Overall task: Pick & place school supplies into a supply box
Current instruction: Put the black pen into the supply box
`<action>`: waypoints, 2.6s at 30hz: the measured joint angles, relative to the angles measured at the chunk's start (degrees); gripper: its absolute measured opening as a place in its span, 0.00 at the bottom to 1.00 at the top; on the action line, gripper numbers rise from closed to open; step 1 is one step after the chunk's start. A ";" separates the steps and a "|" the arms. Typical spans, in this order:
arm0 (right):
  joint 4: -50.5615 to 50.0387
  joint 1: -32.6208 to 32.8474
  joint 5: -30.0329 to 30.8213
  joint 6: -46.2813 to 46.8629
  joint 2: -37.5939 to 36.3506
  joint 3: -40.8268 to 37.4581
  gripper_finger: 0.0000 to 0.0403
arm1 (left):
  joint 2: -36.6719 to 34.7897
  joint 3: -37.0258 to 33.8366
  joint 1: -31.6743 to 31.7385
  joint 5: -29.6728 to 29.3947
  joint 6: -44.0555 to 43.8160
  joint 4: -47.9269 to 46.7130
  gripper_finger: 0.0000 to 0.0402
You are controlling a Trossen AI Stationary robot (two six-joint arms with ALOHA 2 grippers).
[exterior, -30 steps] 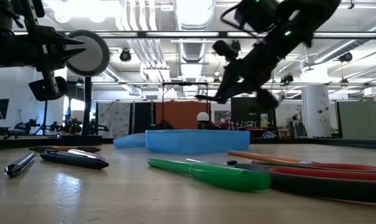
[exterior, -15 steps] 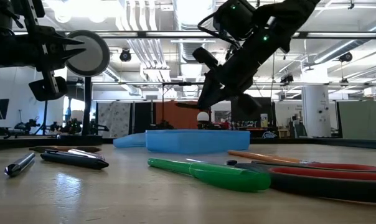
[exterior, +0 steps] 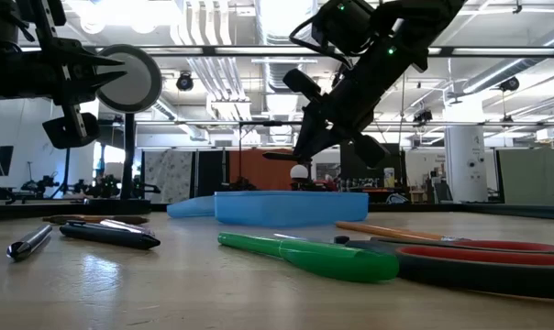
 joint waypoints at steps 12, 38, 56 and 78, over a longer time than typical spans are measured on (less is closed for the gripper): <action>0.00 0.00 0.69 0.12 -0.02 -0.02 0.03 | 0.00 0.00 0.00 0.01 0.00 0.00 0.07; -5.71 0.46 1.44 -49.45 -0.86 3.10 0.03 | 0.00 0.02 -0.04 0.00 0.00 0.00 0.07; -30.16 -2.13 -5.53 -126.18 -0.72 17.89 0.03 | 0.00 0.00 0.00 0.01 0.00 0.00 0.07; -34.64 3.36 -16.80 -142.86 8.46 22.27 0.04 | 0.02 0.02 0.00 0.00 0.00 0.13 0.07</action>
